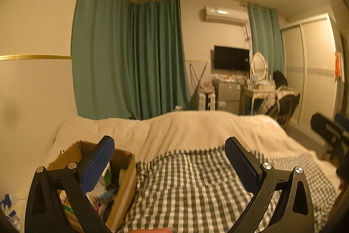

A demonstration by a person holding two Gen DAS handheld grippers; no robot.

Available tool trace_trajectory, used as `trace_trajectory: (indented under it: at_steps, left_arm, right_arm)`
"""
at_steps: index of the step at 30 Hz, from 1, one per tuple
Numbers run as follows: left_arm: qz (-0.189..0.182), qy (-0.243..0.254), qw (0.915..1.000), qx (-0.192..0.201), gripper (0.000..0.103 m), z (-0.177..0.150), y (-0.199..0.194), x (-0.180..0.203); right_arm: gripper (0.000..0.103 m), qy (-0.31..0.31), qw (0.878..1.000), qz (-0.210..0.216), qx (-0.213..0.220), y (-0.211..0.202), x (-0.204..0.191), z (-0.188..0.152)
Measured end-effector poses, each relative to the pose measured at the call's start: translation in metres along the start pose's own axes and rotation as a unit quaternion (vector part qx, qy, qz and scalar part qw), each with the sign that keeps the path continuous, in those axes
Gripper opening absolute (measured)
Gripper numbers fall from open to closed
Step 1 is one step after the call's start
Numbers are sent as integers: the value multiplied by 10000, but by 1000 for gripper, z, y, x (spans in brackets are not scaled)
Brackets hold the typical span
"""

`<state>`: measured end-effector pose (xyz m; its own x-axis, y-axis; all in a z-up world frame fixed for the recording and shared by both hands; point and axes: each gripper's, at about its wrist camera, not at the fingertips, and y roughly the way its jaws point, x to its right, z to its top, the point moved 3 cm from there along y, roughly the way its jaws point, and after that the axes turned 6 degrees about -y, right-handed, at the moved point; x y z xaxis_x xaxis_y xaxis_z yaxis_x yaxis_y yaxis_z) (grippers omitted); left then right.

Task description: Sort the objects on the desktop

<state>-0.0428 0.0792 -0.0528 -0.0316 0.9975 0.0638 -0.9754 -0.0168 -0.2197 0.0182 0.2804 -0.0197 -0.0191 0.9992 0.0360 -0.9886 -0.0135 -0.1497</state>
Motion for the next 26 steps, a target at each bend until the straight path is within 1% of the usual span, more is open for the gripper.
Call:
trace_trajectory:
  at_steps: [3, 4, 8, 12, 16, 20, 24, 26]
  left_arm:
    - [7, 18, 9999, -126, 103, -12, 6, 6]
    - [0, 11, 9999, -137, 103, -15, 6, 8]
    - [14, 23, 9998, -186, 103, -21, 6, 12]
    - [5, 34, 9998, -197, 103, -22, 6, 14]
    - [20, 18, 9999, -171, 103, -23, 4, 16]
    - [113, 22, 9999, -115, 103, -23, 3, 13]
    - [169, 190, 9997, -65, 103, -24, 1, 16]
    - [147, 121, 9998, -73, 103, -24, 0, 15]
  right_arm:
    - [103, -64, 9996, -272, -57, 1, 8, -13]
    - [103, -63, 9995, -303, -86, 2, 10, -15]
    - [103, 131, 9995, -194, -220, 7, 22, -27]
    - [103, 149, 9992, -177, -314, 10, 25, -32]
    - [103, 173, 9991, -107, -378, 11, 25, -36]
    - [103, 232, 9988, 4, -438, 14, 20, -36]
    - [103, 237, 9987, 55, -449, 15, 15, -35]
    - [103, 257, 9986, 86, -447, 14, 14, -35]
